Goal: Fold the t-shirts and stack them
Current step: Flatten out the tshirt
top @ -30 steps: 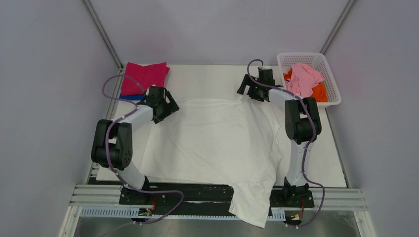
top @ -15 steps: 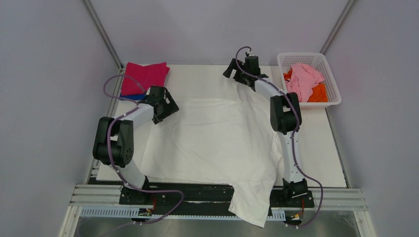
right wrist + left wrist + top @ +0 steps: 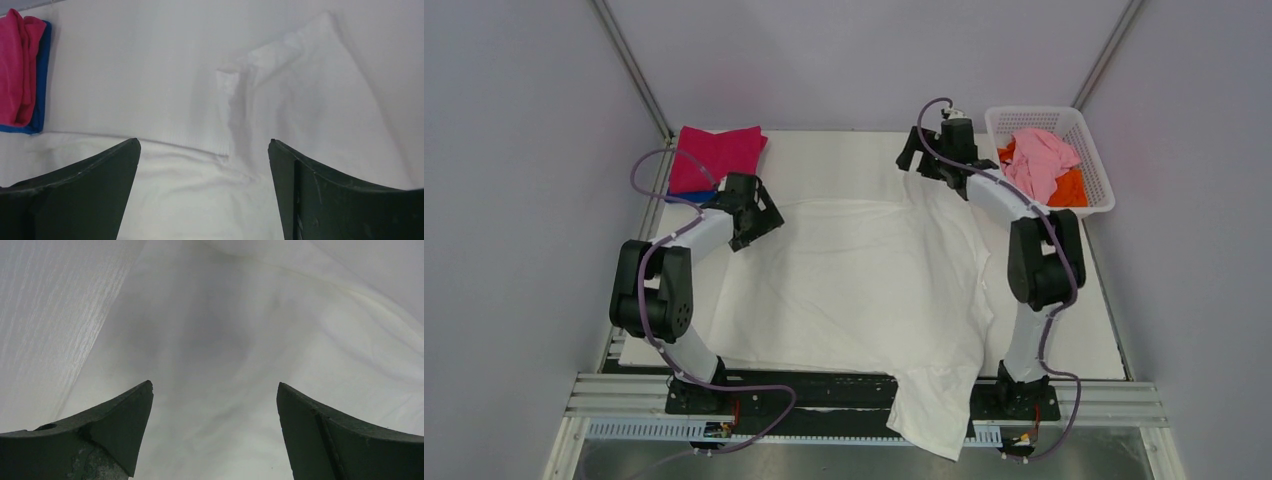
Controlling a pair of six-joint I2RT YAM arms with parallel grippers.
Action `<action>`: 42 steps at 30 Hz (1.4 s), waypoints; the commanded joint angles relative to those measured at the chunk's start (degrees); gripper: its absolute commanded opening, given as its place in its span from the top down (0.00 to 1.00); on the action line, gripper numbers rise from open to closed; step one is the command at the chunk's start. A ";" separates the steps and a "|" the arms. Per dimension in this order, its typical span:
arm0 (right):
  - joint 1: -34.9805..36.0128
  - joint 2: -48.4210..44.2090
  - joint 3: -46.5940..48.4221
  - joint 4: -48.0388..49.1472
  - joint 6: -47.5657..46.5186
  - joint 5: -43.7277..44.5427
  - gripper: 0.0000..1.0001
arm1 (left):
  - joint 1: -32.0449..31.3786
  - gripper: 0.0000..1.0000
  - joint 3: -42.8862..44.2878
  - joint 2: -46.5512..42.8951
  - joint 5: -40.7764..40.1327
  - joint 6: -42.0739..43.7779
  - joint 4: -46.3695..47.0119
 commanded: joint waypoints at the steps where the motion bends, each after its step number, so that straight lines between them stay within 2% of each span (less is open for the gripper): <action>1: 0.38 -15.41 -11.60 -6.58 -1.41 8.57 0.00 | 0.15 0.00 2.93 -3.76 -0.16 1.59 -1.36; 5: 0.37 -22.50 -20.48 -11.84 0.31 10.00 0.00 | -0.43 0.00 6.28 -0.74 3.83 3.09 -3.48; 9: 0.28 -23.67 -24.73 -13.73 1.93 11.74 0.00 | -2.18 0.00 9.99 3.37 4.35 4.27 -4.62; 20: -2.80 -10.70 -19.02 -15.78 3.21 12.53 0.00 | -2.59 0.00 19.32 15.31 2.78 3.73 -5.68; 28: -5.35 -2.88 -13.55 -17.27 3.30 14.03 0.00 | -2.51 0.00 26.22 21.34 -1.69 4.01 -8.61; 33: -6.57 -1.80 -12.98 -18.23 3.48 15.82 0.00 | -1.75 0.00 32.54 24.94 -5.76 5.16 -11.65; 42: -7.03 -2.47 -13.86 -18.27 2.71 18.50 0.00 | 0.88 0.00 40.28 30.96 -4.06 6.34 -11.24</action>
